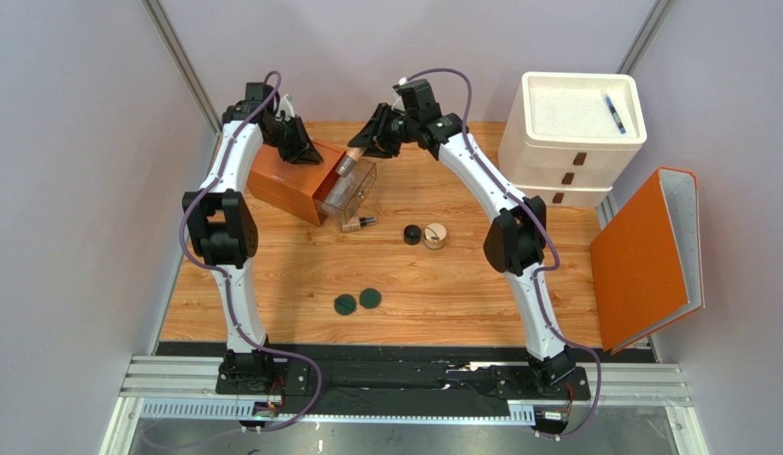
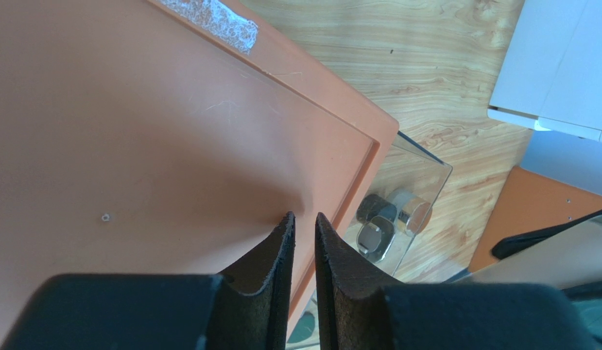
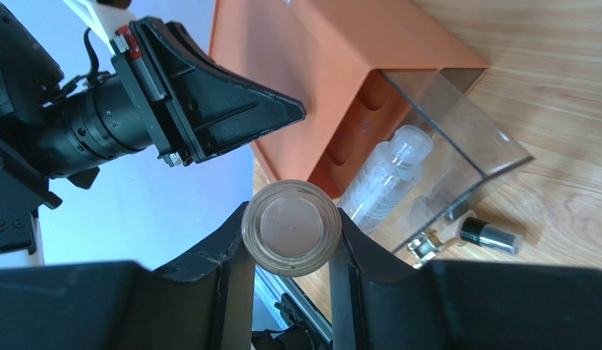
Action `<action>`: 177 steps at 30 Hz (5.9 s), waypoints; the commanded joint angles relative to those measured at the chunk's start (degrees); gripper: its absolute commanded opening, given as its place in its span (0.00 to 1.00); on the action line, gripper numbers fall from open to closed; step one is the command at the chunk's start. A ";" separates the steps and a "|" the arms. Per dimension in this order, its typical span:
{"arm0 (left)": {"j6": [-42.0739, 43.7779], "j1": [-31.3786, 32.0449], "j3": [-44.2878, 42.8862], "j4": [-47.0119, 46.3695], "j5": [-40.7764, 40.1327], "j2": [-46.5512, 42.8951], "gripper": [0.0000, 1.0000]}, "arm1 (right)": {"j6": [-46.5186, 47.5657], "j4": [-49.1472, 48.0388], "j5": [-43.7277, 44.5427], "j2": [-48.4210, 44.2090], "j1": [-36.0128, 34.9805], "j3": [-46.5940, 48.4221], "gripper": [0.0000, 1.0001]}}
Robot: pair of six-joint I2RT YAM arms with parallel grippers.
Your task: Organize the makeup
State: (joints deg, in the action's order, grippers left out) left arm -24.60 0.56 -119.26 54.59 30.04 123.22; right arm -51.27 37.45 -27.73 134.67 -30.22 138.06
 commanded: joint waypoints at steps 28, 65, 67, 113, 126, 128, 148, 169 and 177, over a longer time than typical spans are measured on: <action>0.61 -0.21 0.52 0.61 -1.83 -2.46 0.23 | 2.39 3.42 1.45 -4.15 1.03 -0.42 0.64; -0.19 -0.21 -0.62 0.26 -2.09 -0.87 0.23 | -26.52 5.70 -6.29 1.29 4.21 -21.87 0.64; -0.27 -0.21 -0.53 0.26 -2.18 -0.87 0.23 | -26.69 6.58 -6.20 1.47 3.59 -22.57 0.62; -0.36 -0.21 2.37 -0.10 -3.06 -2.46 0.23 | -30.20 0.96 -1.89 2.52 4.55 -27.33 0.53; -0.19 -0.21 3.16 0.17 -3.76 -3.42 0.23 | -34.34 -4.67 -4.71 8.50 1.92 -24.07 0.56; -0.10 -0.21 3.25 0.26 -3.76 -3.51 0.23 | -34.34 -4.67 -4.79 8.76 1.65 -23.89 0.56; -1.06 -0.21 6.41 -1.24 -4.11 -5.27 0.23 | -27.31 2.89 -7.70 7.89 -0.98 -29.08 0.43; -1.50 -0.21 7.99 -2.29 -4.29 -5.62 0.24 | -17.12 4.82 -9.63 0.34 4.28 -34.34 0.00; -1.94 -0.21 8.96 -3.17 -3.94 -5.71 0.24 | -9.47 8.43 -6.29 -5.73 6.93 -32.07 0.00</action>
State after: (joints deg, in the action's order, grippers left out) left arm -26.76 0.56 -111.98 49.93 28.01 118.72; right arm -64.62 42.24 -34.54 134.78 -24.21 103.92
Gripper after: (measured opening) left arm 0.236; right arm 0.139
